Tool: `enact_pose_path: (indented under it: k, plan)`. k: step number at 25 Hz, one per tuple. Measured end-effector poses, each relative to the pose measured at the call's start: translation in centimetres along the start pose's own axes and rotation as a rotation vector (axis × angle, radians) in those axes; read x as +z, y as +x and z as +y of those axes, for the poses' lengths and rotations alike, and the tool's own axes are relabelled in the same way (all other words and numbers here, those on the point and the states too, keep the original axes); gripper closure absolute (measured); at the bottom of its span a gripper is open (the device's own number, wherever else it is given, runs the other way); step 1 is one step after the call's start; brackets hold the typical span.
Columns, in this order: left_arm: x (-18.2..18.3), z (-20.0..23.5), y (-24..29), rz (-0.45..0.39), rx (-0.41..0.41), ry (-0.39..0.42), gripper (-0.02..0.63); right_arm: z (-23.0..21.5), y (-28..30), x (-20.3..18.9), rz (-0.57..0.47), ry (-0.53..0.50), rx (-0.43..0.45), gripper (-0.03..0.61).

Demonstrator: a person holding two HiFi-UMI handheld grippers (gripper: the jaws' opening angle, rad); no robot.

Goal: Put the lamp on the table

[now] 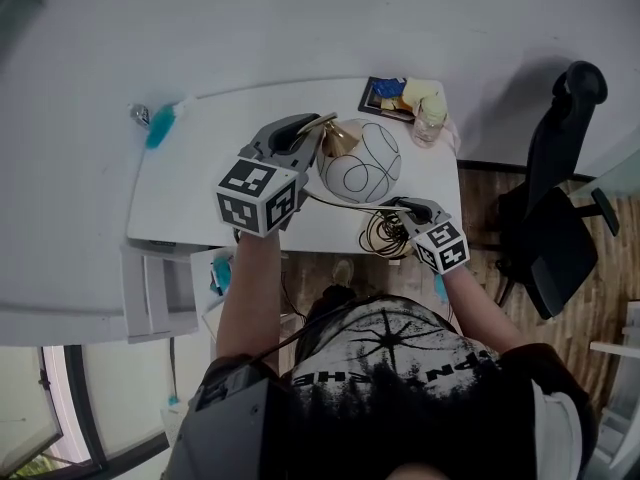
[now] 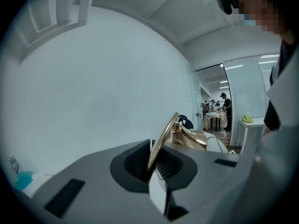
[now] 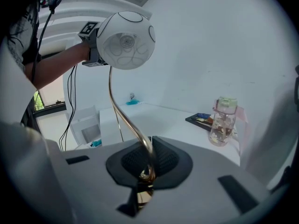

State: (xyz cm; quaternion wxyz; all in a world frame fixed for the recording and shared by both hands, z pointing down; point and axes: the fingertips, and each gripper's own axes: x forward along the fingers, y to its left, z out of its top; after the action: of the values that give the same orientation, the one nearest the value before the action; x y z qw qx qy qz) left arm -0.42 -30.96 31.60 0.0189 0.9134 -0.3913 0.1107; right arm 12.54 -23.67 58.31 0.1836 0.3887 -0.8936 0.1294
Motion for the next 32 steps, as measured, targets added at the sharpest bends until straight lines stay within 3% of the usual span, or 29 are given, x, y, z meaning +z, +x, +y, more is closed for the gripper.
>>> enact_pose_path:
  k: [17,32]
  plan:
    - [1.1,11.2,5.2,-0.010,-0.083,0.023,0.591,-3.6,10.1,5.6,-0.009,0.048,-0.095,0.558]
    - [1.4,20.5,9.3,0.005,-0.116,0.063,0.591,-6.2,19.8,9.8,-0.029,0.088,-0.121,0.557]
